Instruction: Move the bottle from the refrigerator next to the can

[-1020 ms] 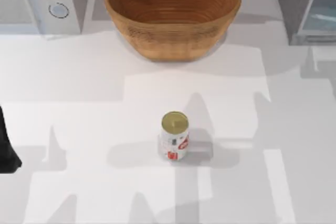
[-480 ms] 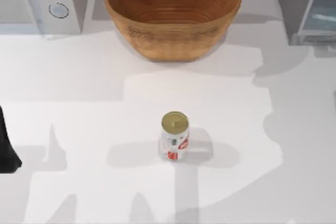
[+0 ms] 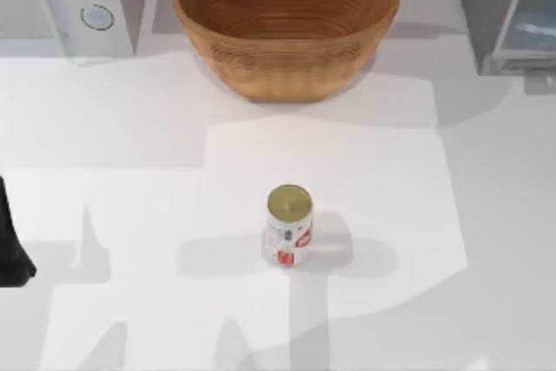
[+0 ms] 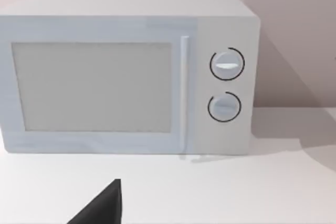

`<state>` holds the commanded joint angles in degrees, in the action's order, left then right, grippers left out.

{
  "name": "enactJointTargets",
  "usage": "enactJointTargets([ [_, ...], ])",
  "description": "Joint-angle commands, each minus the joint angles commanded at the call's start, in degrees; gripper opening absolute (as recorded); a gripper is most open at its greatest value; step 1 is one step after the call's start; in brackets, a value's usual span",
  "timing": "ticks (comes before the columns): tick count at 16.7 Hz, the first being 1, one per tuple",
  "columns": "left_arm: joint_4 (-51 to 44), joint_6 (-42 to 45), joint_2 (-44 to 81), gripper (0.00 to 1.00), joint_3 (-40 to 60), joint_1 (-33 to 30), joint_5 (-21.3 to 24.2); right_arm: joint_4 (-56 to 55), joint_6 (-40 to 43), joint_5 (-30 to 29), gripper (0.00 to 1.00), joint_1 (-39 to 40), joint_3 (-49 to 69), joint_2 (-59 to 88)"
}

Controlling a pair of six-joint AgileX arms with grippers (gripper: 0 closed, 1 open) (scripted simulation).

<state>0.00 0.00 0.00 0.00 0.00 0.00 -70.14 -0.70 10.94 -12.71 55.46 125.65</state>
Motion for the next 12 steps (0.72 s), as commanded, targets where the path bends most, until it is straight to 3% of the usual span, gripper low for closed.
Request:
enactJointTargets([
  [12, 0.00, 0.00, 0.00, 1.00, 0.00, 0.00, 0.00, 8.64, 0.09, -1.53, 1.00, 1.19, 17.04, 8.15],
])
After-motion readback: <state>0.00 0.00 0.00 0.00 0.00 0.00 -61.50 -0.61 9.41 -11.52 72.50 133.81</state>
